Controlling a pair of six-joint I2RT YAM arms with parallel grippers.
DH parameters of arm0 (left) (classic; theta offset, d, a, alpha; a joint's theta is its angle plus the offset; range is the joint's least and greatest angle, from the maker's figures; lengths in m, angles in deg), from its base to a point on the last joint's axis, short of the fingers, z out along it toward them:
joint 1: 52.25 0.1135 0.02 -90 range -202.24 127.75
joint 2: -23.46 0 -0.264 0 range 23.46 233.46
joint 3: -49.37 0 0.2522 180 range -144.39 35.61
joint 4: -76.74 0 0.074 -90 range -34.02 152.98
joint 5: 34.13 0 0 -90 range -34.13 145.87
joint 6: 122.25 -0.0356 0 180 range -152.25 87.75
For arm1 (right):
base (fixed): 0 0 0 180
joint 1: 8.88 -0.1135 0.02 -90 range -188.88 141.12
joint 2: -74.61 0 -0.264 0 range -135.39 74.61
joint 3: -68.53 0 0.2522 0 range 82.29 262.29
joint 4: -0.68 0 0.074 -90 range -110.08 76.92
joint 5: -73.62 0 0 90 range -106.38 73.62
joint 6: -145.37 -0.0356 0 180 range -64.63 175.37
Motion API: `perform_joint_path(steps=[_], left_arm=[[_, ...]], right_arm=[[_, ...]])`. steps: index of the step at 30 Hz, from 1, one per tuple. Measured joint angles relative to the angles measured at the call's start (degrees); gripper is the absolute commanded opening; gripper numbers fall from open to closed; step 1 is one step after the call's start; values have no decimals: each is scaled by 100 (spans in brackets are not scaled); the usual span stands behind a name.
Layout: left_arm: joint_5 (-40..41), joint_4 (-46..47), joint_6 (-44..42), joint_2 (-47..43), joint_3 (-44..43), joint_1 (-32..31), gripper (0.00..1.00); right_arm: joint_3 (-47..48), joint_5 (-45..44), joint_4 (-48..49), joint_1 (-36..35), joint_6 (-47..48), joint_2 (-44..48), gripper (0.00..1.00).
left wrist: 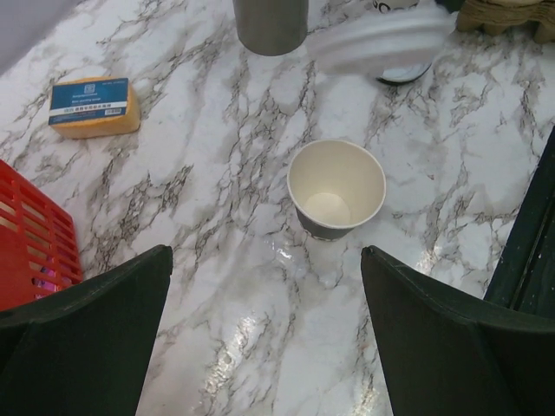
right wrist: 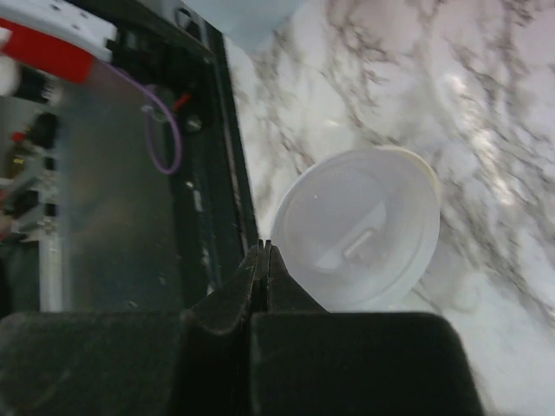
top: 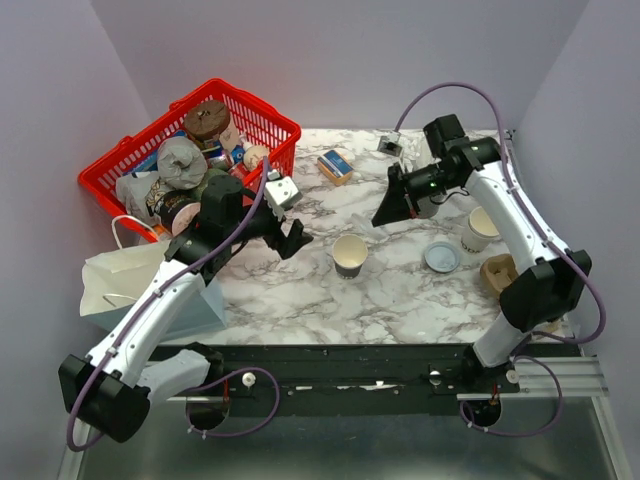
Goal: Pack the takeout coffee
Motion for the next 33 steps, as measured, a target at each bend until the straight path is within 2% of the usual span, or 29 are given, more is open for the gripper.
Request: perform_joint_path(steps=[5,10,13,14,17,20,24,27,33], left_arm=[[70,-9,-291,-269,179,-85,97],[160,-15,-503,-289,199,-179,97],[247,-2,-533,-232,201,-229,97],[278,4,-535,-208,201,-232,97],[367,26,-564,-120,201,-256,97],[433,17,-651,-90,201,-256,98],[520,-48,-780,-122,201,-256,98],[564,-136,-820,-181,201,-256,98],[710,-179,-737,-210,201,-256,98]], right_arm=[[2,942,625,-251,-1062,-466,1],[9,1572,1064,-247,-1670,-922,1],[133,1565,1003,-245,-1580,-1154,9],[214,1491,951,-245,-1453,-1193,19],[293,1115,914,-245,-911,-1023,37],[-33,695,1147,-245,-293,-459,46],[-490,98,1150,-396,1023,369,50],[-1071,-481,1123,-789,2138,918,51],[-2275,-1600,1110,-1609,3777,1412,50]])
